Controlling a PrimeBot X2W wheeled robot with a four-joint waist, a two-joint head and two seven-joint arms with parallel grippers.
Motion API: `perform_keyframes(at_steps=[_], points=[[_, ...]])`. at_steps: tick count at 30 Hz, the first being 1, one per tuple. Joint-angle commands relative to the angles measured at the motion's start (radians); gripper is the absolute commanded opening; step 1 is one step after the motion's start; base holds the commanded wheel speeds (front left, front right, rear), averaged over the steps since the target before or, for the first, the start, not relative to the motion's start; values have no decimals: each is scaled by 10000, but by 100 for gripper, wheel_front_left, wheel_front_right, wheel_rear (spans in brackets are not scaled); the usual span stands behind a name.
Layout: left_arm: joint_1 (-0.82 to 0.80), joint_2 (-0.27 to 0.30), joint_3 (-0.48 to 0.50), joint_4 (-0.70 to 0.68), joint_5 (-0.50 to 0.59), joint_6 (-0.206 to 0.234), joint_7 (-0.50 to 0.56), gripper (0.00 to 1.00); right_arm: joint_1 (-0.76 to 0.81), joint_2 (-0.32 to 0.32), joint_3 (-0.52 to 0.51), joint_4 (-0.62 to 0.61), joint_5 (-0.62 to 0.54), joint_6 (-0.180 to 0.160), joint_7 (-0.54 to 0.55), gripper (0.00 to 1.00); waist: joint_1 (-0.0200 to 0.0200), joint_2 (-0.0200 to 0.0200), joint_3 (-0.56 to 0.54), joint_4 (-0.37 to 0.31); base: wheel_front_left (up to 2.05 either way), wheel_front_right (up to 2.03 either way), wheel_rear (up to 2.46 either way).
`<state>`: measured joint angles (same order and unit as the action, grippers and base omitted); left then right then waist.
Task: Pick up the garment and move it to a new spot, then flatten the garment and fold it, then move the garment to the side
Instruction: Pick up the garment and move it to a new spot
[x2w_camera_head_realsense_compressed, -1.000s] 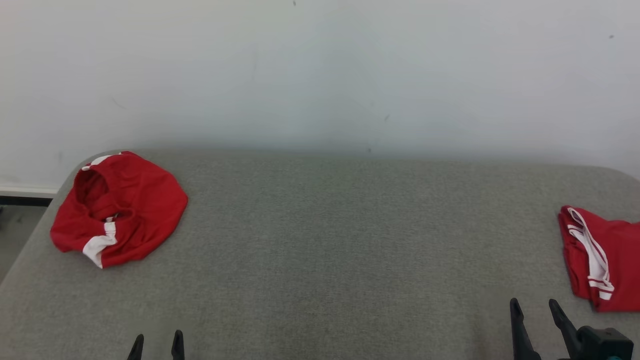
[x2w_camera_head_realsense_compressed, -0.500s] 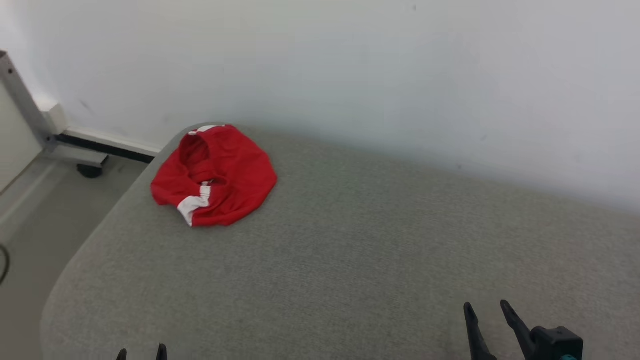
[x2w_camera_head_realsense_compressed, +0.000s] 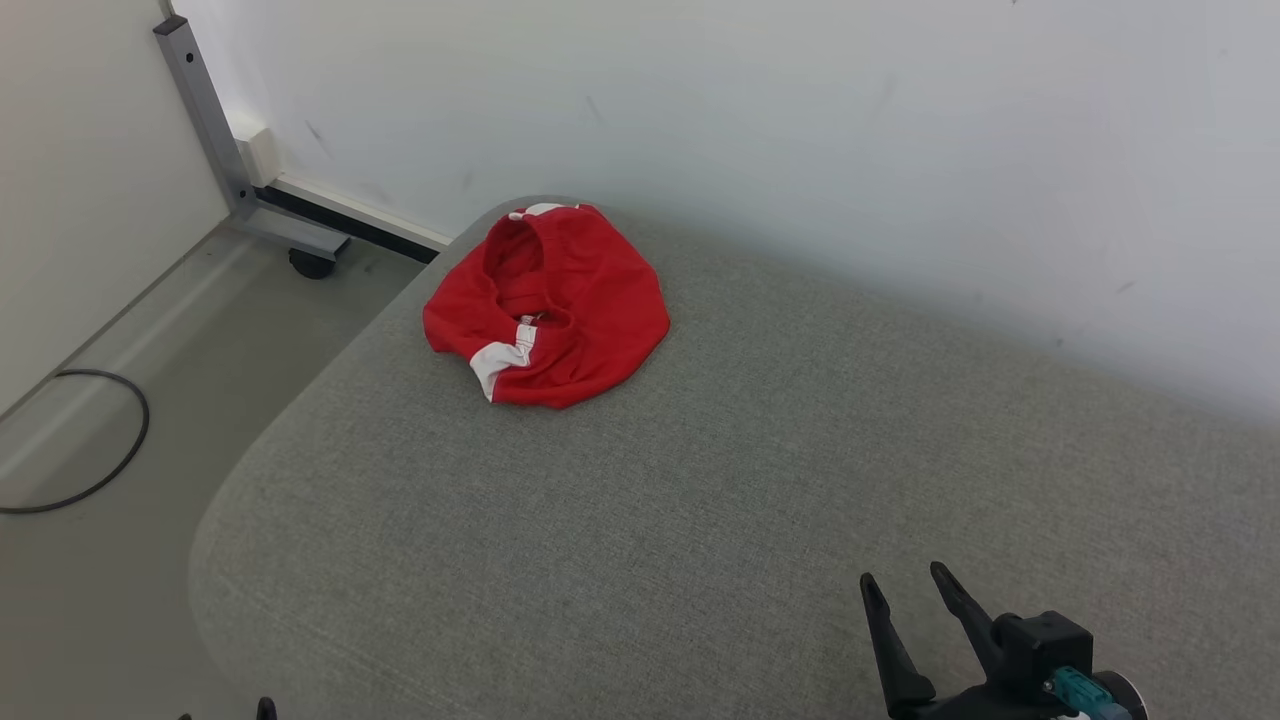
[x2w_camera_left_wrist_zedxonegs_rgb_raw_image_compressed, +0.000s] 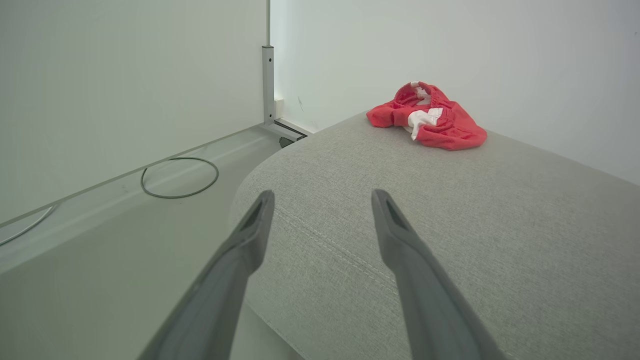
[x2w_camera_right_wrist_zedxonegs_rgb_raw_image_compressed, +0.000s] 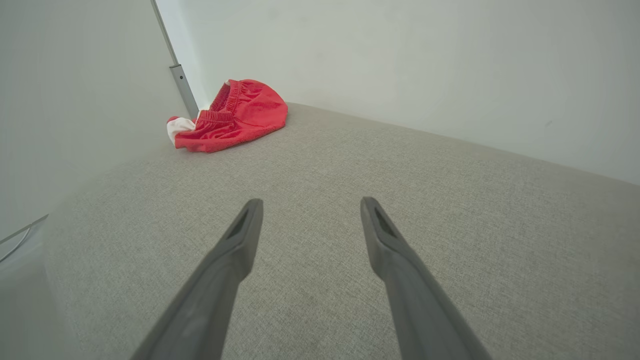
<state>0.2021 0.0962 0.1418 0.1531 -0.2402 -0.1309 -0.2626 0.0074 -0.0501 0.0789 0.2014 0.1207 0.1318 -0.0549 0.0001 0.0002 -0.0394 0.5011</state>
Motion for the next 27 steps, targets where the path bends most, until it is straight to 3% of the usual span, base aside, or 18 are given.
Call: perform_keyframes(at_steps=[1, 13, 21, 27], points=[[54, -55, 38, -50, 48, 18, -35, 100, -78, -2, 23, 15, 30, -25, -77, 100, -1, -2, 44, 41, 0, 0, 0], [-1016, -144, -379, 610, -250, 17, 130, 100, 2, -1, -22, 77, -126, -25, -39, 100, -1, -2, 118, 59, 0, 0, 0], [-4920, -112, -1849, 3146, -815, 18, 1773, 100, 169, -326, 12, -994, -481, -25, 655, 100, -1, -2, 1061, 35, 0, 0, 0], [-7968, 123, -1725, 5513, -1226, 127, 2562, 100, -309, -1010, 1001, -2281, -536, -25, 1608, 100, -1, -2, 2541, -1285, 0, 0, 0]])
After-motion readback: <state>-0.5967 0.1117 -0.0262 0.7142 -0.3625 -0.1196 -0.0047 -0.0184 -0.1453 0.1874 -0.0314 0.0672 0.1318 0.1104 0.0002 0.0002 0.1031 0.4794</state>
